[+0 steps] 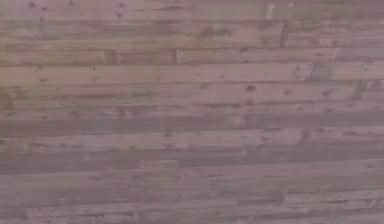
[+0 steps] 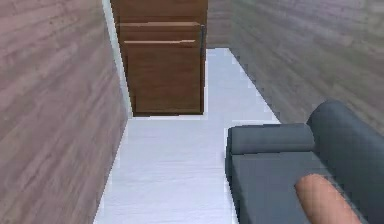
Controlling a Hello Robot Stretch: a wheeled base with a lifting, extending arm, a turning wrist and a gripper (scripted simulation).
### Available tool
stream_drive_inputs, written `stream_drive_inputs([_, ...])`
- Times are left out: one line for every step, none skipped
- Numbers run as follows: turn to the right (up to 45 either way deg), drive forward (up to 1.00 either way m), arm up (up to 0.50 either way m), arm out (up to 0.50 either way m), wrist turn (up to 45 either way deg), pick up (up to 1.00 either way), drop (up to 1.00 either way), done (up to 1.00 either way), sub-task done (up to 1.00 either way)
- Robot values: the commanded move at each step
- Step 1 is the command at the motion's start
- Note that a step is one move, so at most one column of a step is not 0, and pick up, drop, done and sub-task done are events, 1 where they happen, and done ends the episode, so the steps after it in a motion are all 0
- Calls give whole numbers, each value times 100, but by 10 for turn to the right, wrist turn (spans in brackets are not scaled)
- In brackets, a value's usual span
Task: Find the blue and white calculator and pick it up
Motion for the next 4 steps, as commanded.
stream_drive_inputs([0,5,0,0,0,0,0,0,0])
stream_drive_inputs([-450,0,0,0,0,0,0,0,0])
stream_drive_inputs([-420,0,0,0,0,0,0,0,0])
stream_drive_inputs([0,25,0,0,0,0,0,0,0])
